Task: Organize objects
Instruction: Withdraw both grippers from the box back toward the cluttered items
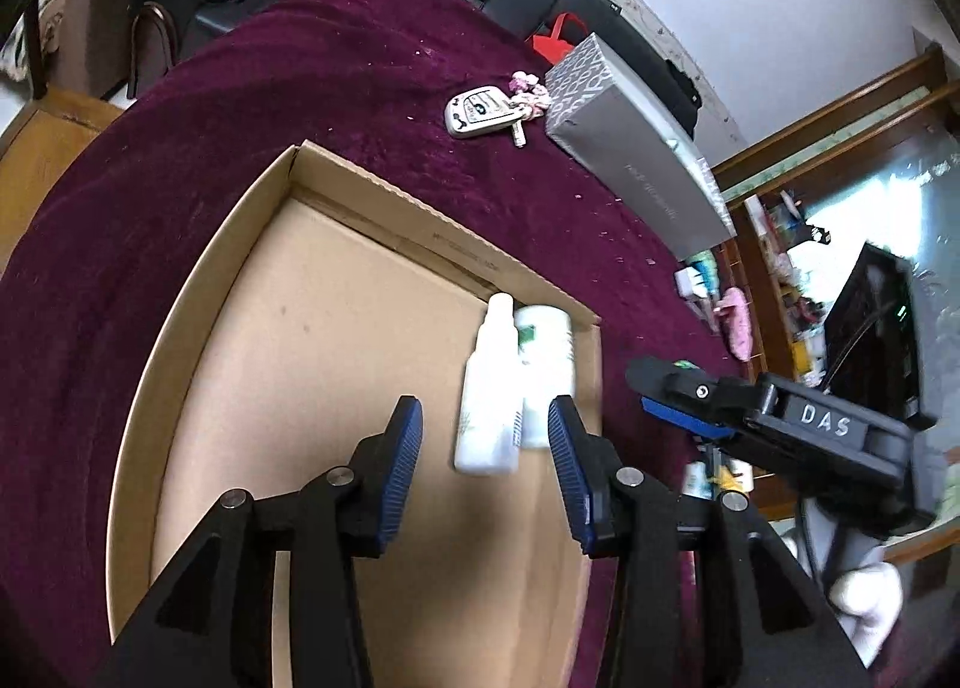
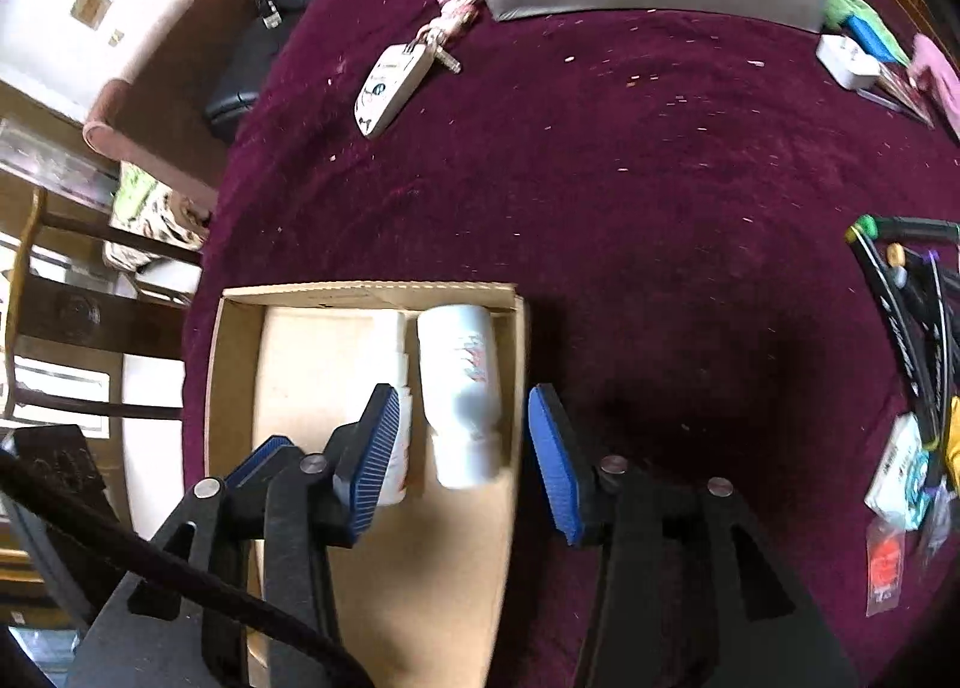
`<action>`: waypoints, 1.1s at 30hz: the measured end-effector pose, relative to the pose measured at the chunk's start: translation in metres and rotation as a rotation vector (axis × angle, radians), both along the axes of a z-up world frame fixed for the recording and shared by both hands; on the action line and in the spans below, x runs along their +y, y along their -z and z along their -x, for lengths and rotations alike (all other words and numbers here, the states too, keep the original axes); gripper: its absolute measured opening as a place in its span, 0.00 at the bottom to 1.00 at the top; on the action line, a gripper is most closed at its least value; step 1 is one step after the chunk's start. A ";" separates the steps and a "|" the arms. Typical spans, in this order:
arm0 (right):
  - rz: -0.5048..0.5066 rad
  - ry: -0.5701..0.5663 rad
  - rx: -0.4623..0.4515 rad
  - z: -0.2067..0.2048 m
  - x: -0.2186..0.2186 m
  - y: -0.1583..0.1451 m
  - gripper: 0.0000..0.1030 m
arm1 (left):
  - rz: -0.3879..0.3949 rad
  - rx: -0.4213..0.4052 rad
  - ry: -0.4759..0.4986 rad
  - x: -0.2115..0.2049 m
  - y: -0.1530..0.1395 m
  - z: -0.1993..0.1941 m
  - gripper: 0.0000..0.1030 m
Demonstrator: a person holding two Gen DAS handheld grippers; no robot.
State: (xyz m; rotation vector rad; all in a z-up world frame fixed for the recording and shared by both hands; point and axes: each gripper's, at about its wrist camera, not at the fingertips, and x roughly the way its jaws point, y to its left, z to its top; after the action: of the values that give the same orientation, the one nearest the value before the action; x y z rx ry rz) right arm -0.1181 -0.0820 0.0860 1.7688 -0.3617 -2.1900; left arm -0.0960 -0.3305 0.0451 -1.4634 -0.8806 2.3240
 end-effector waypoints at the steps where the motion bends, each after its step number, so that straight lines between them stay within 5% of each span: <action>1: 0.013 0.002 0.003 -0.003 0.005 -0.003 0.43 | -0.010 0.004 -0.006 0.000 -0.005 -0.005 0.37; 11: 0.139 0.078 0.024 -0.070 0.106 -0.012 0.47 | -0.094 0.067 -0.028 0.043 -0.067 -0.069 0.42; 17: 0.237 0.328 0.090 -0.104 0.241 -0.016 0.47 | -0.050 0.033 0.119 0.128 -0.065 -0.098 0.42; 23: 0.062 0.505 0.114 -0.086 0.349 -0.004 0.47 | 0.029 -0.014 0.194 0.193 -0.054 -0.112 0.42; 26: 0.035 0.485 0.064 -0.061 0.359 0.020 0.48 | 0.061 -0.027 0.188 0.210 -0.051 -0.118 0.42; 33: 0.209 0.205 -0.047 -0.048 0.296 0.049 0.54 | 0.073 -0.069 0.105 0.220 -0.038 -0.128 0.42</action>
State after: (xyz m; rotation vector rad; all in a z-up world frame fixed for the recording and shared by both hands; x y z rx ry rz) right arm -0.0704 0.2139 0.0372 1.7368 -0.7847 -2.1530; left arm 0.0316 -0.1103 0.0831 -1.5884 -0.7242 2.2629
